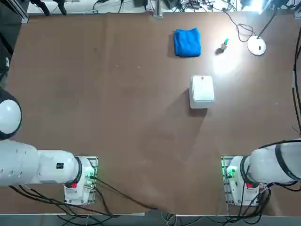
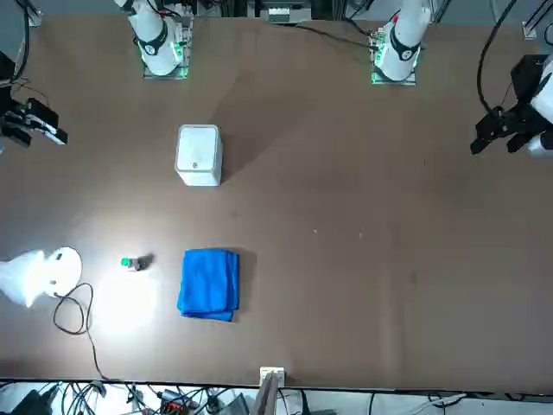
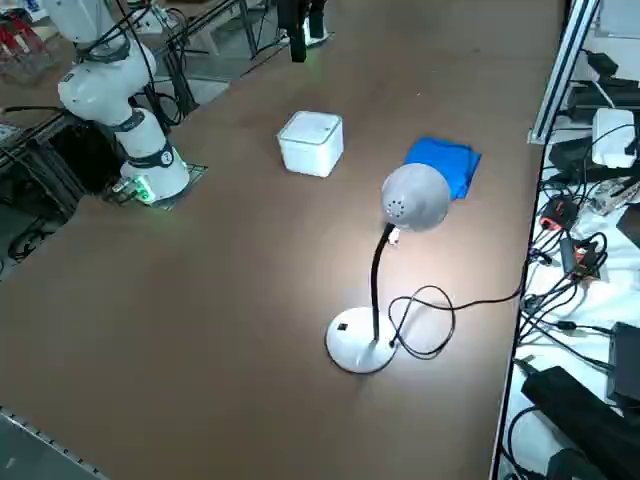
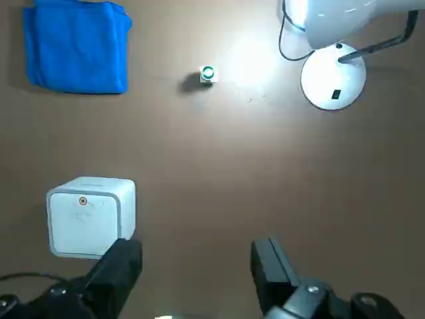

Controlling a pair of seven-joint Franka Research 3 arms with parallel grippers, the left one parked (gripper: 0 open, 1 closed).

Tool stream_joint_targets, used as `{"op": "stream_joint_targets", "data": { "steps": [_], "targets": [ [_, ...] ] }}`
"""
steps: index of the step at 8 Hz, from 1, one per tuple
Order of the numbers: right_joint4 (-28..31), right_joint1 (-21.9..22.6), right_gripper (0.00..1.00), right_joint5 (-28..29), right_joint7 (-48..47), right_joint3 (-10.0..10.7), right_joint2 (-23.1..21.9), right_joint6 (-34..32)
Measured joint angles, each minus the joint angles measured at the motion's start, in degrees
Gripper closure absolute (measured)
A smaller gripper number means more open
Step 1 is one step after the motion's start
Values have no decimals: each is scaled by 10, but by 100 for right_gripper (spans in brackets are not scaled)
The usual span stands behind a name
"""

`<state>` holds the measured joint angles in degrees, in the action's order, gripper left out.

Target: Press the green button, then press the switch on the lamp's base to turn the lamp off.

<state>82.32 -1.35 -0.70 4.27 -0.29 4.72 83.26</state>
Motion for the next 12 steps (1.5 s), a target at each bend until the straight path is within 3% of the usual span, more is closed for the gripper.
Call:
{"op": "stream_joint_targets", "data": {
  "steps": [12],
  "targets": [
    [0, -3, 2, -1, -9, 5, 1, -9]
  ]
}}
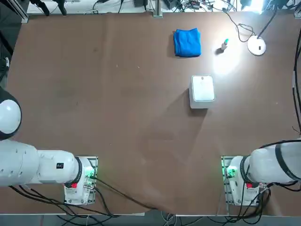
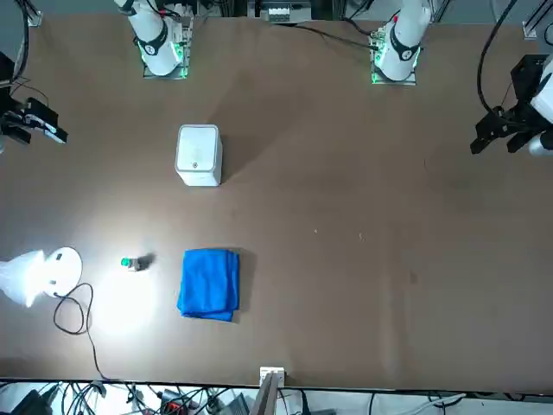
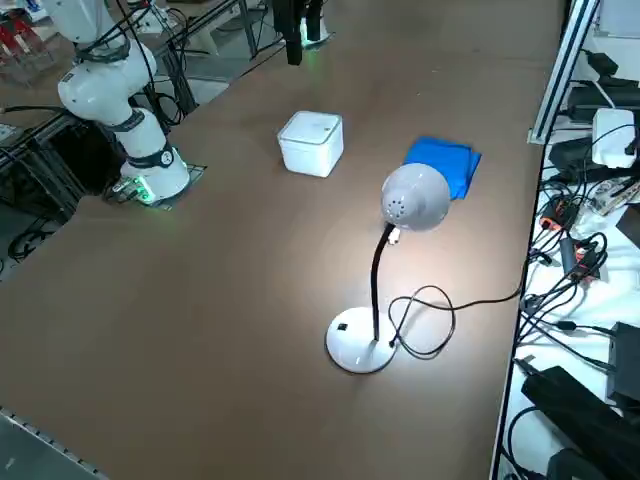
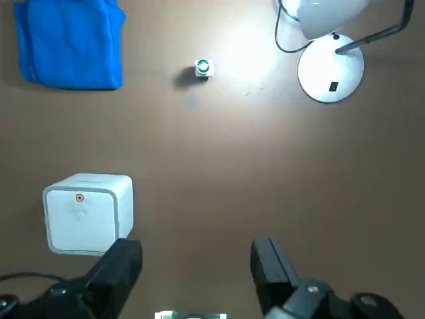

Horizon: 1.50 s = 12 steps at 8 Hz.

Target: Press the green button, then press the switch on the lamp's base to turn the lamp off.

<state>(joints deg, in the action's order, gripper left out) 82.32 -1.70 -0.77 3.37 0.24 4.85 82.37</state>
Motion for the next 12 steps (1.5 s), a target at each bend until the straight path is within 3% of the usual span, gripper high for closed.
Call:
{"op": "stream_joint_targets", "data": {
  "steps": [1, 2, 6, 8, 12],
  "targets": [
    [0, 0, 4, 0, -12, 0, 1, -5],
    [0, 0, 14, 0, -20, 0, 1, -19],
    [3, 17, 96, 0, -87, -8, 12, -36],
    [20, 32, 99, 0, -113, -10, 40, 2],
    [43, 34, 99, 0, -123, -10, 166, 243]
  ]
}}
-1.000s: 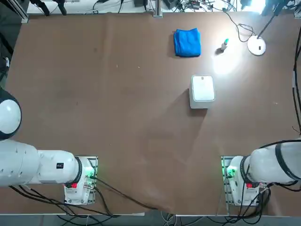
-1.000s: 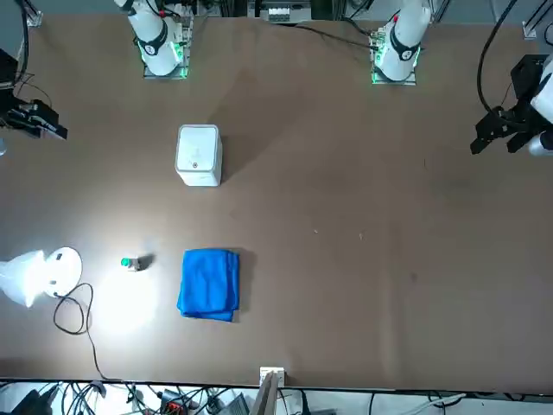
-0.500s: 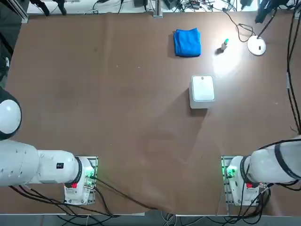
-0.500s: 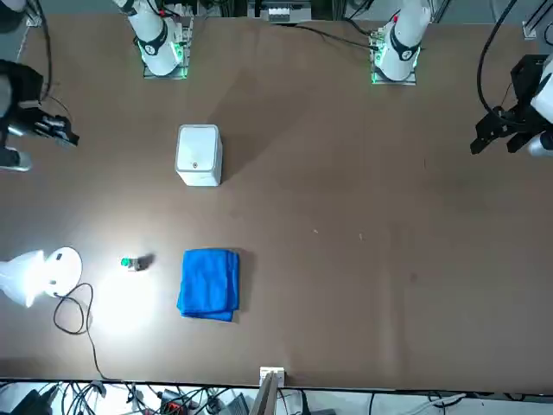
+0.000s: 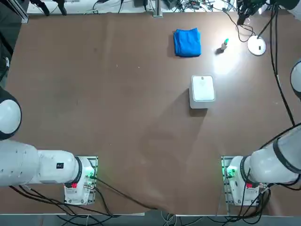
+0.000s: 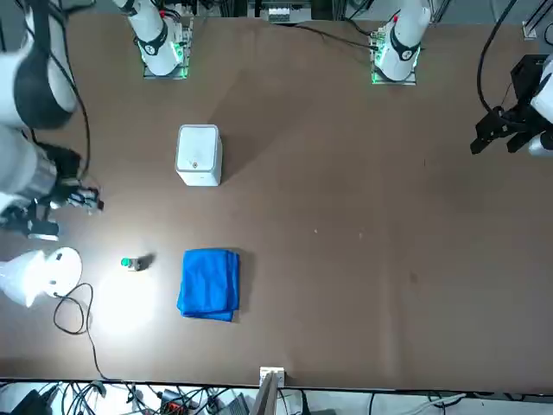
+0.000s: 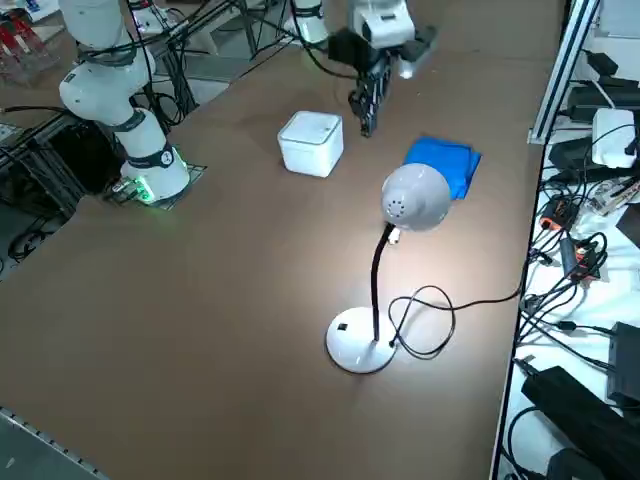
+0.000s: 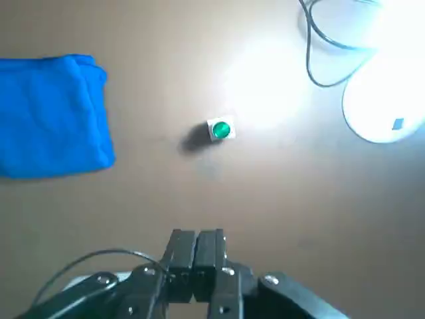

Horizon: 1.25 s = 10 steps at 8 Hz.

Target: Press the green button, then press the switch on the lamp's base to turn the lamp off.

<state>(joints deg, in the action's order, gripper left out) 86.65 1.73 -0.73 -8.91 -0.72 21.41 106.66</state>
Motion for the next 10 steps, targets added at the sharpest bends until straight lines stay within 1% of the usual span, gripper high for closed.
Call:
{"op": "stream_joint_targets", "data": {
  "steps": [2, 4, 5, 8, 10],
  "targets": [
    [0, -1, 99, 0, -1, 2, 68, 98],
    [1, -2, 99, 0, -1, 5, 112, 154],
    [7, -3, 99, 0, -1, 7, 121, 169],
    [52, -10, 99, 0, -1, 8, 124, 238],
    [59, -10, 99, 0, -1, 8, 124, 252]
  ]
}}
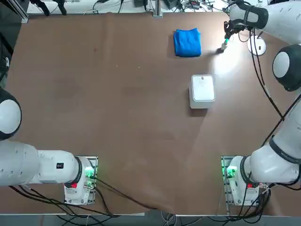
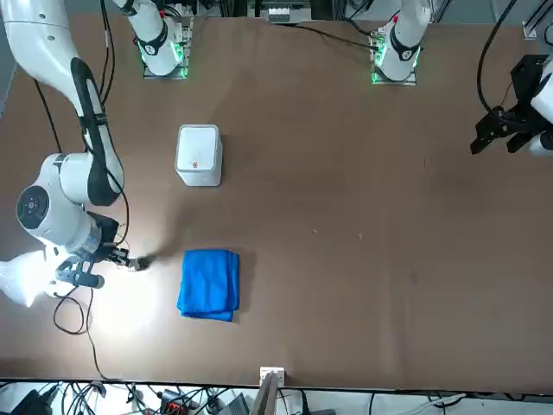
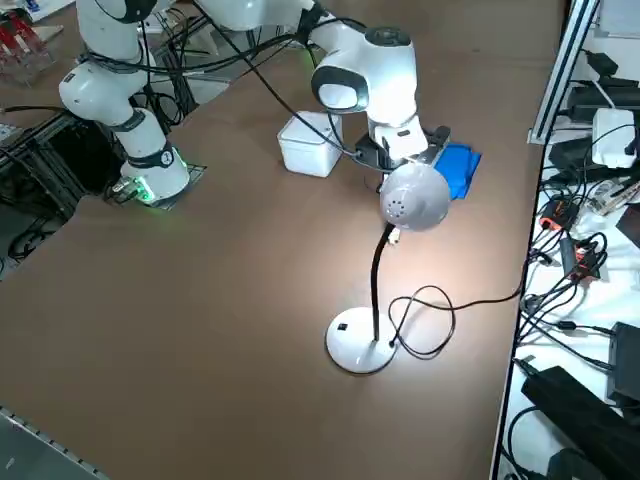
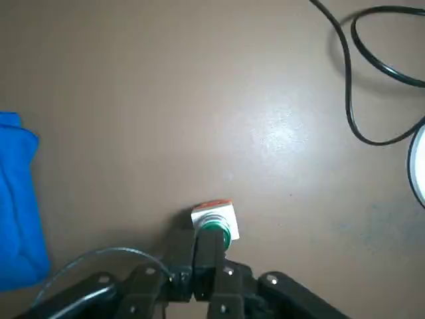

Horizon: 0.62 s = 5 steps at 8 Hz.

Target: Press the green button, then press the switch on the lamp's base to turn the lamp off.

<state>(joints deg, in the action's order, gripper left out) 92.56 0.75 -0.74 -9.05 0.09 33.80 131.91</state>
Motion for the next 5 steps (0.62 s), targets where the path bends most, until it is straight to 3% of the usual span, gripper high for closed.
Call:
{"op": "stream_joint_targets", "data": {
  "steps": [5],
  "targets": [
    [4, 0, 99, 0, 0, 0, 0, 2]
  ]
}}
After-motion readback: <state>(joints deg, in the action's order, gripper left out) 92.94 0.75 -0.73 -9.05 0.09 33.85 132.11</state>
